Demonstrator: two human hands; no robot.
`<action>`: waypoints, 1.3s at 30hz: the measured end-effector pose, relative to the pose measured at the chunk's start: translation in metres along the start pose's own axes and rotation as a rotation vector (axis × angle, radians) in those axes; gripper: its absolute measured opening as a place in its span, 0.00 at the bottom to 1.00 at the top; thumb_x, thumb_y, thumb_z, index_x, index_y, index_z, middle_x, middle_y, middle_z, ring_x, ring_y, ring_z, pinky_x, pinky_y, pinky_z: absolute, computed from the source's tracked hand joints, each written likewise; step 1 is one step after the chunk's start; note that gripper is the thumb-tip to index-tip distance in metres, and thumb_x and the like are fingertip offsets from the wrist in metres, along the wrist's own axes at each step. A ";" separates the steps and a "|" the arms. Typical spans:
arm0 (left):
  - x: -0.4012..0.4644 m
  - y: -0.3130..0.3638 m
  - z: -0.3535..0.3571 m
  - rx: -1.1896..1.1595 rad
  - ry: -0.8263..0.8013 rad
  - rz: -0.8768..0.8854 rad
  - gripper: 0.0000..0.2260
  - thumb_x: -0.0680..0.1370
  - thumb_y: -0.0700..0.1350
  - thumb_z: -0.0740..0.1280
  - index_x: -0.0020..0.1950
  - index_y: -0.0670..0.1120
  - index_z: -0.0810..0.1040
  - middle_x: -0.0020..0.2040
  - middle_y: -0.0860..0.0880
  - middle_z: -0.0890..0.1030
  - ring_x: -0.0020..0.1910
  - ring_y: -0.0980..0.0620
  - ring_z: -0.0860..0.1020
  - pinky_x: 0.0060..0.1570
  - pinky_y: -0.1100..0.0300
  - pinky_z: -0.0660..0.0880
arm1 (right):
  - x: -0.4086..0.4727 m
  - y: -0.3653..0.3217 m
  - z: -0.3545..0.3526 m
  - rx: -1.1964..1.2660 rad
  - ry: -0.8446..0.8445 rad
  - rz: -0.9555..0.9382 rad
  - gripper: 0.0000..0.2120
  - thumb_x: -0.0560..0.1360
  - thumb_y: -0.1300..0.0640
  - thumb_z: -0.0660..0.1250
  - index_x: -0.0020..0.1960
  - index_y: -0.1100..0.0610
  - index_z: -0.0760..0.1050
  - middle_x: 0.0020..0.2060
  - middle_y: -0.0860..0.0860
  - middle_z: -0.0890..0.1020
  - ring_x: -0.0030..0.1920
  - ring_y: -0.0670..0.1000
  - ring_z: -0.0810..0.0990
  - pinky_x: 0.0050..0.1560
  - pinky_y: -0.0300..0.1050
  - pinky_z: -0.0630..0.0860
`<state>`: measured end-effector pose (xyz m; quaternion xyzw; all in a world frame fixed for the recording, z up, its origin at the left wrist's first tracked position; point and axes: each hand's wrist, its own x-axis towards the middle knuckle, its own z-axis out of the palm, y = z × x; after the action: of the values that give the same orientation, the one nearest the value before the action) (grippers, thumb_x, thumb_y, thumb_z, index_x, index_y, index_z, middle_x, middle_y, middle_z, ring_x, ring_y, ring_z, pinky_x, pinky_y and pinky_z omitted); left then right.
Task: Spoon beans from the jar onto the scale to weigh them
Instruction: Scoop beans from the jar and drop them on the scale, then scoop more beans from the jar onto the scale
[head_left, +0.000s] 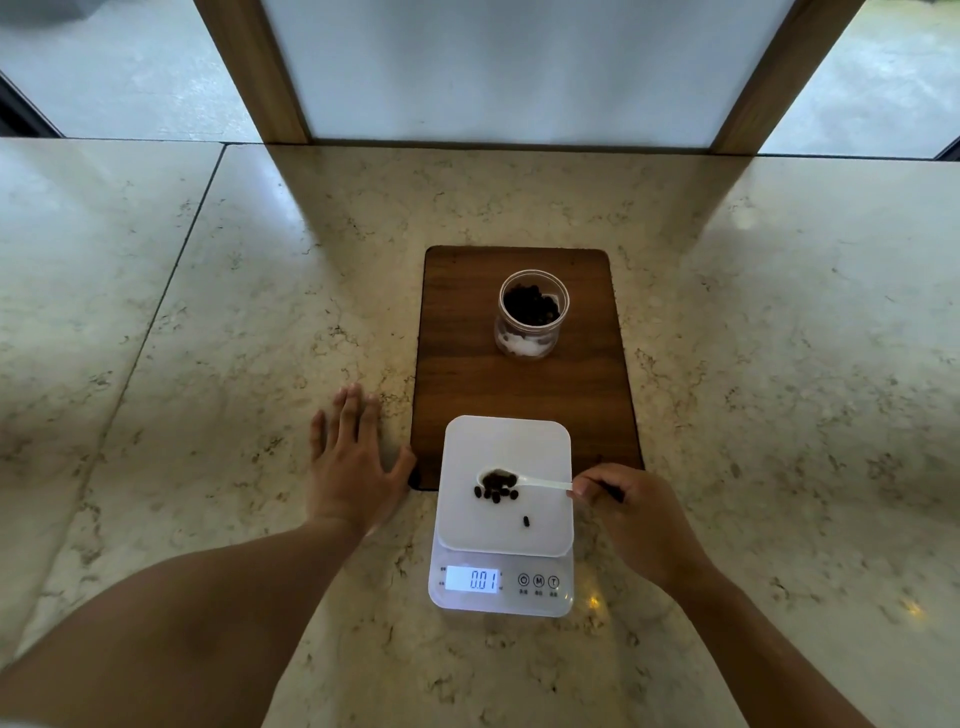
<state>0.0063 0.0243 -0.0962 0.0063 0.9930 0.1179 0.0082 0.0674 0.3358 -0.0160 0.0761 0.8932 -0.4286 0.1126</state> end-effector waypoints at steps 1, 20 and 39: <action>-0.001 0.000 0.000 -0.003 0.000 -0.003 0.38 0.75 0.65 0.51 0.79 0.44 0.52 0.81 0.43 0.52 0.79 0.49 0.42 0.77 0.45 0.43 | -0.001 0.000 0.000 0.007 0.004 -0.008 0.11 0.77 0.58 0.67 0.41 0.45 0.82 0.37 0.42 0.84 0.40 0.42 0.81 0.39 0.37 0.76; -0.004 -0.001 -0.002 -0.005 -0.004 -0.006 0.38 0.75 0.65 0.49 0.79 0.44 0.53 0.81 0.43 0.52 0.79 0.49 0.42 0.77 0.46 0.42 | 0.023 -0.015 -0.007 0.149 0.115 -0.006 0.10 0.78 0.56 0.66 0.41 0.48 0.83 0.35 0.43 0.85 0.36 0.42 0.81 0.35 0.35 0.73; -0.003 -0.001 -0.003 0.005 -0.020 0.006 0.39 0.75 0.66 0.49 0.79 0.43 0.52 0.81 0.43 0.51 0.79 0.49 0.42 0.77 0.44 0.45 | 0.125 -0.087 -0.045 -0.229 0.465 -0.060 0.13 0.80 0.53 0.64 0.46 0.60 0.83 0.29 0.49 0.79 0.29 0.47 0.74 0.30 0.39 0.66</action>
<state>0.0097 0.0223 -0.0935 0.0107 0.9931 0.1154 0.0178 -0.0792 0.3221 0.0435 0.1329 0.9396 -0.2990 -0.1009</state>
